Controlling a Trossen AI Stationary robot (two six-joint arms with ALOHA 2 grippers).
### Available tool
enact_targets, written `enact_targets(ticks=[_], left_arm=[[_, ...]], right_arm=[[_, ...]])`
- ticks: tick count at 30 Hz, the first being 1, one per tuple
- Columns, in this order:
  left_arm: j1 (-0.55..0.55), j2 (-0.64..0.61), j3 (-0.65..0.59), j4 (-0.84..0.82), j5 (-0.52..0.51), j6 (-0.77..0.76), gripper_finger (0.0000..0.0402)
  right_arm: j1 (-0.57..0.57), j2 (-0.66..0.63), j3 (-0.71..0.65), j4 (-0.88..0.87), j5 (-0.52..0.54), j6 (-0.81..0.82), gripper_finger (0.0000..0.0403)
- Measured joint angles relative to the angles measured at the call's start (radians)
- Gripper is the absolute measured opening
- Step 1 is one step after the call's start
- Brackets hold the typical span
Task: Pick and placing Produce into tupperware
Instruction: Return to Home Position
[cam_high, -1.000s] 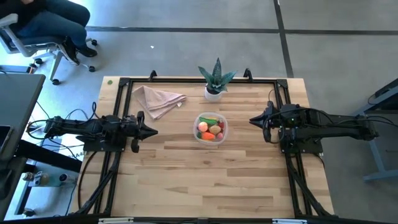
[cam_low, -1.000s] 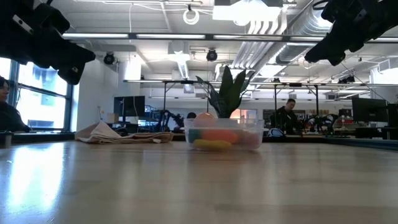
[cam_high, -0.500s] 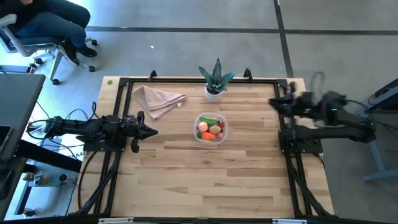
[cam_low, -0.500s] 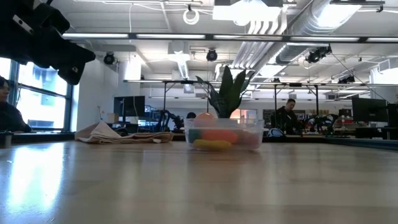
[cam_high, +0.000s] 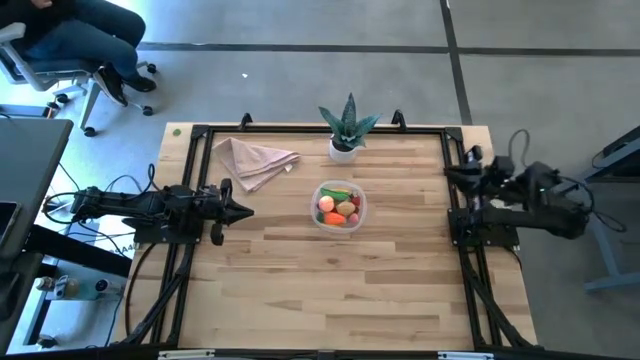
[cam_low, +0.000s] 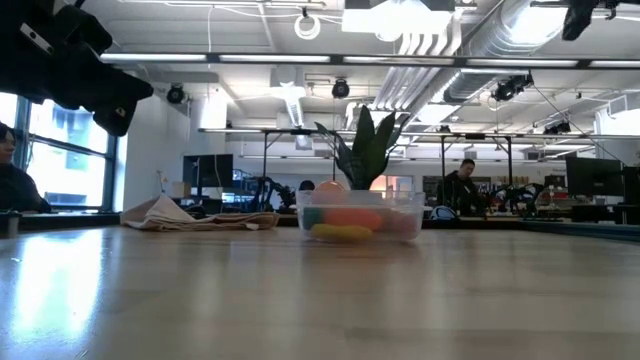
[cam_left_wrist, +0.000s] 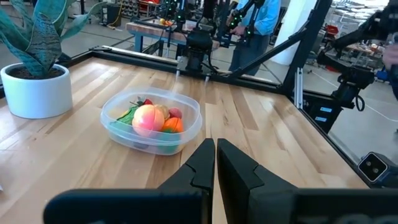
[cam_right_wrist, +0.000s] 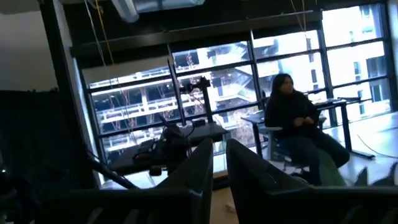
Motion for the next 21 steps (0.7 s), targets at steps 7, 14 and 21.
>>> enact_targets(ticks=[7, 14, 21], left_arm=[[0.0, 0.0, 0.0, 0.0, -0.001, 0.0, 0.0008], [0.0, 0.0, 0.0, 0.0, 0.0, 0.0, 0.0007], [0.0, 0.0, 0.0, 0.0, 0.0, 0.0, 0.0007]], right_arm=[[0.0, 0.02, -0.233, 0.228, -0.048, 0.044, 0.0035], [0.0, 0.02, -0.382, 0.283, -0.143, 0.047, 0.0025], [0.0, 0.021, -0.406, 0.21, -0.173, 0.03, 0.0012]])
